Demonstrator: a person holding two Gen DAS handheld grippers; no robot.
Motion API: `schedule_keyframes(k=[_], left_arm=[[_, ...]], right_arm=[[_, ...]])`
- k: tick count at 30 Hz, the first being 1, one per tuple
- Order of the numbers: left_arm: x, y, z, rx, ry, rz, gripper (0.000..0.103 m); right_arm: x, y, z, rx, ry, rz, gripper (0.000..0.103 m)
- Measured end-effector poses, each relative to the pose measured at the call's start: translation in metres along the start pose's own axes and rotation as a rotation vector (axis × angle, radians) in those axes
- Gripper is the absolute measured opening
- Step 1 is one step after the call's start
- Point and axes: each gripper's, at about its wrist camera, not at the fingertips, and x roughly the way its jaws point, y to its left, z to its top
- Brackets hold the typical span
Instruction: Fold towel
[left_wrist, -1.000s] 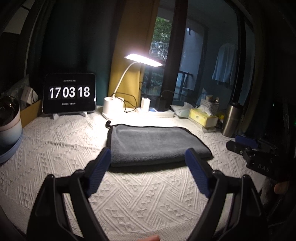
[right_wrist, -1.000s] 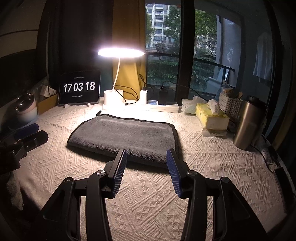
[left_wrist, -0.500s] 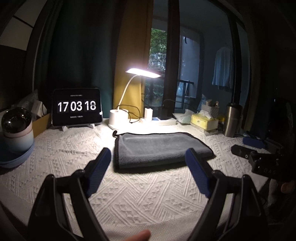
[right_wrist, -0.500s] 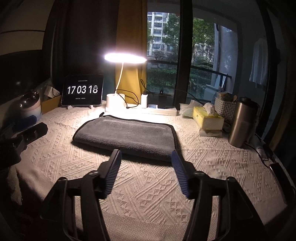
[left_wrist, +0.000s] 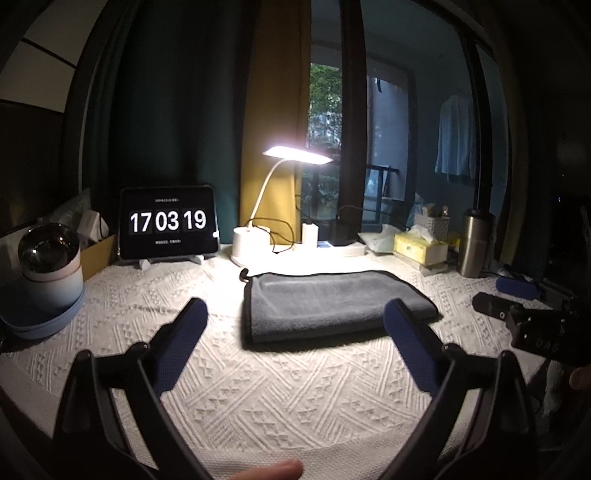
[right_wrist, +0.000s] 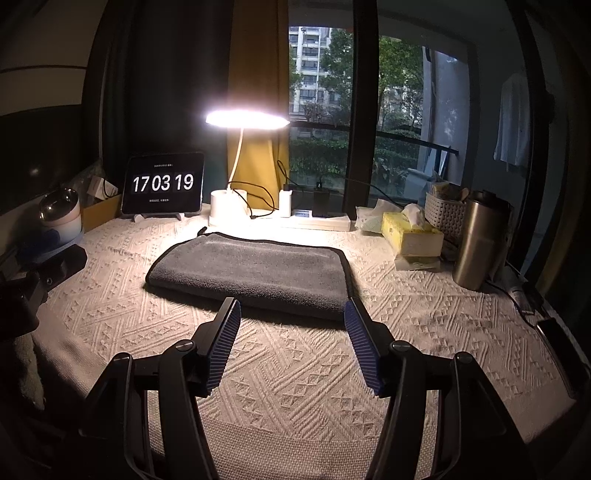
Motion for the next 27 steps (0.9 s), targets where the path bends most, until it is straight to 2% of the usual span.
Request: schedule_keyframes(k=[27], left_arm=[[0.0075,0.0009,-0.0004,-0.010,0.027,-0.003,0.097]], right_arm=[[0.0024,0.0019,0.0024,-0.004,-0.004,0.002,0.062]])
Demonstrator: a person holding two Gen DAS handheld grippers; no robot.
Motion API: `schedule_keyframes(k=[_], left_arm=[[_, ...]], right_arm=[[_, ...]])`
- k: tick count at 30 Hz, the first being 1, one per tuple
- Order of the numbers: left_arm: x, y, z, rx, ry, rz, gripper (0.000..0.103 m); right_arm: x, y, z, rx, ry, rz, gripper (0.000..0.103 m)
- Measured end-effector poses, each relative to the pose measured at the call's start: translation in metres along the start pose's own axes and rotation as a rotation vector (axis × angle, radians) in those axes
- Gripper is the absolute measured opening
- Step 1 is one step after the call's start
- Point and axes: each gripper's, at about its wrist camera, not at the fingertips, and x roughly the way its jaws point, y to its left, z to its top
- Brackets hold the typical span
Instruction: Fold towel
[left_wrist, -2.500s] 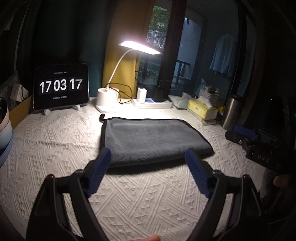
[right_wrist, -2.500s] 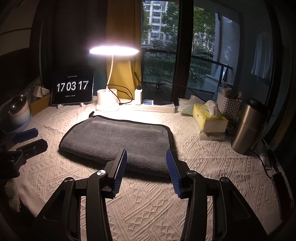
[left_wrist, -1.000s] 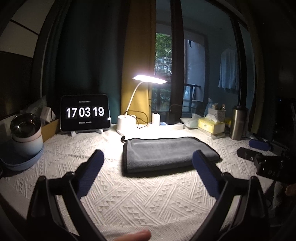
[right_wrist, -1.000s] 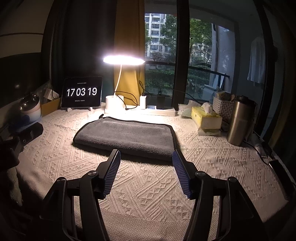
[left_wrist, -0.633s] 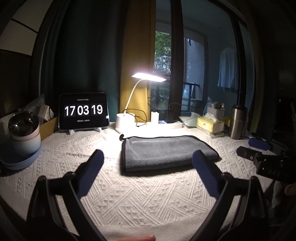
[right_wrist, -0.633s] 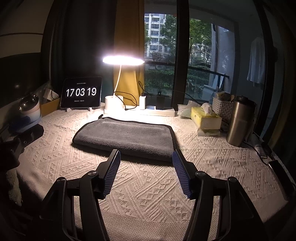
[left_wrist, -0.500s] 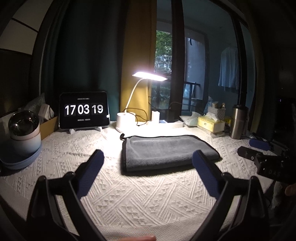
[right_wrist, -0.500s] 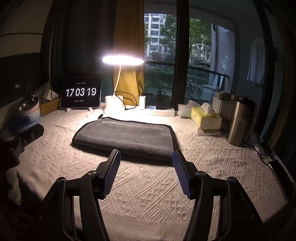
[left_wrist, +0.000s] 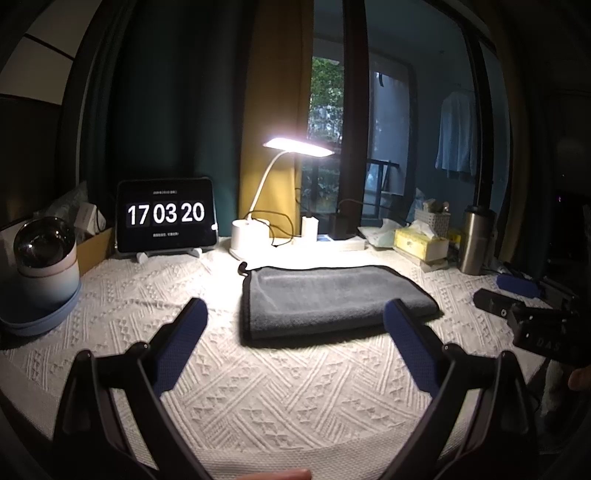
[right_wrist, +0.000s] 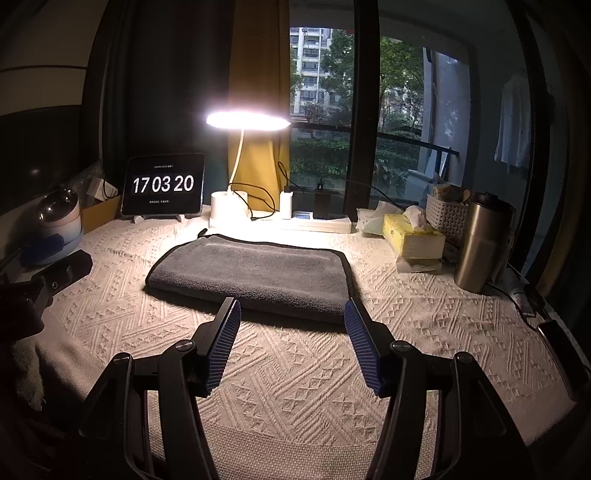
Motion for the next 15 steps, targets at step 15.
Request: schedule_keyframes(k=[15], left_arm=[[0.0026,0.0001,-0.0027,0.006,0.016,-0.002,0.097]], right_arm=[[0.0003,0.0000,0.0005,-0.003,-0.009,0.003,0.062]])
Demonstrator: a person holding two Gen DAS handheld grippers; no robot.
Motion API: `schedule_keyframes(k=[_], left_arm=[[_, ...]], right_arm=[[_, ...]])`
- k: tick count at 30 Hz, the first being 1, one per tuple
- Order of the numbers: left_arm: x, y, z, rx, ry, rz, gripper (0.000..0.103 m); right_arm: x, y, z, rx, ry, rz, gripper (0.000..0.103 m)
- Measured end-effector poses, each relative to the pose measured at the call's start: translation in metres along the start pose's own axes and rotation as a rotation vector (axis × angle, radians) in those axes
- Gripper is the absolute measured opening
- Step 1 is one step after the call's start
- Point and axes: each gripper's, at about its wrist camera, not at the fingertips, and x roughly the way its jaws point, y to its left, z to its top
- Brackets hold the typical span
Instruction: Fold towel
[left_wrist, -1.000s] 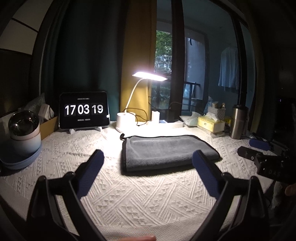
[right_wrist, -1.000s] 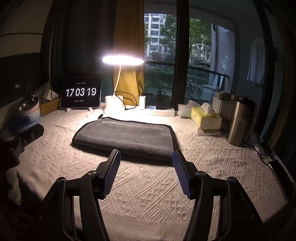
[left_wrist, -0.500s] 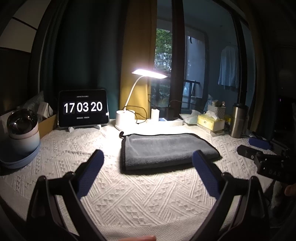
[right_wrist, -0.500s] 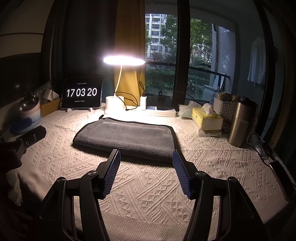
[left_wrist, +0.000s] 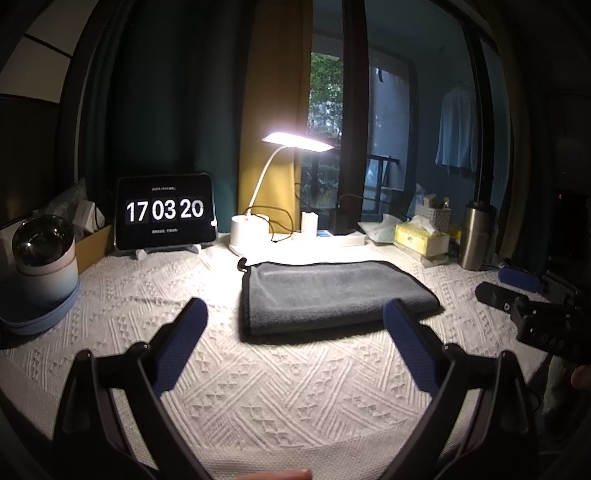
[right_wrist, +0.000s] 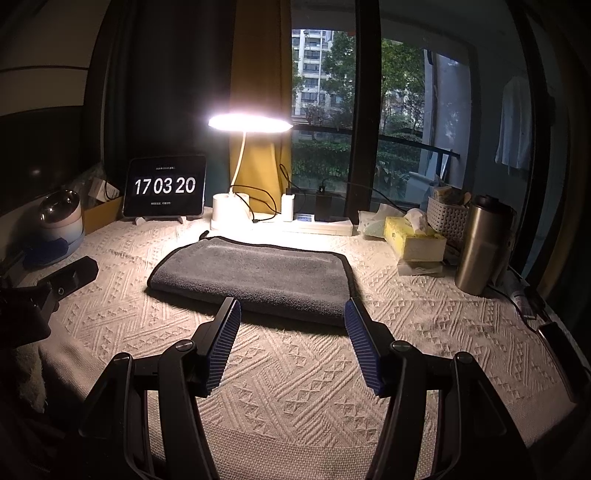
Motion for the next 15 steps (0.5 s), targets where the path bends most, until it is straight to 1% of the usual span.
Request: schedule_keyframes(k=[15], left_arm=[[0.0000,-0.0016,-0.0003,0.003,0.004,-0.001,0.097]], right_arm=[[0.0001,0.0018,-0.0011,0.002,-0.005,0.002,0.062]])
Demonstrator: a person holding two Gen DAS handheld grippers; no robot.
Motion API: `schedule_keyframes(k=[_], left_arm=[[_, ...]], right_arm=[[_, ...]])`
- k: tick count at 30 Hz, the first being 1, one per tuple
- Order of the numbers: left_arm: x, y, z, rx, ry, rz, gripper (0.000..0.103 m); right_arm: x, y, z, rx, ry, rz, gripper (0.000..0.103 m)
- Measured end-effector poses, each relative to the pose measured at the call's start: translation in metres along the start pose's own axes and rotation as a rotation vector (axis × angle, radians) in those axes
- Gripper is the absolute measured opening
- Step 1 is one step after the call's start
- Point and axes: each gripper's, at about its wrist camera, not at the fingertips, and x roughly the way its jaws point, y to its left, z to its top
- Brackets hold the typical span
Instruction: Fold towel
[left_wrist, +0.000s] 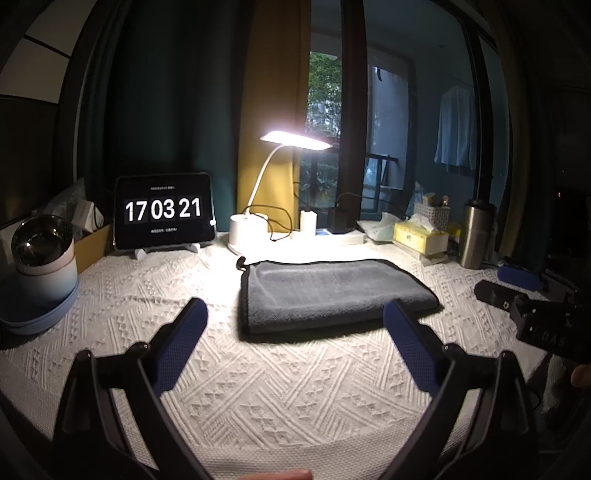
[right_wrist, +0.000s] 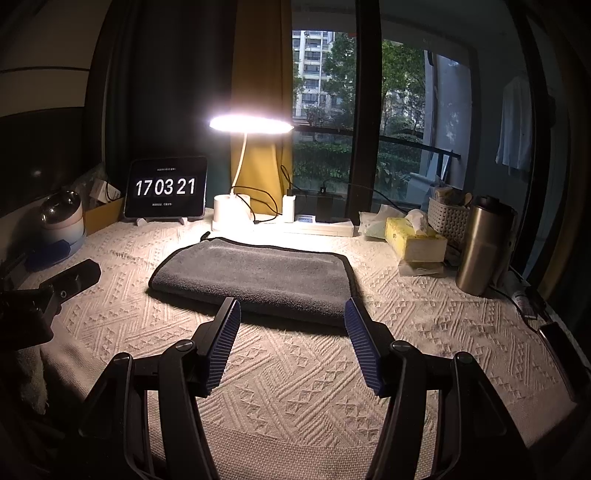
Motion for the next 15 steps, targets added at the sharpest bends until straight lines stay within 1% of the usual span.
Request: schedule_keyframes(k=[15], left_arm=[[0.0002,0.0001,-0.0002,0.000,0.000,0.000,0.097]], right_arm=[[-0.0002,-0.0001,0.0000,-0.001,0.000,0.000,0.062]])
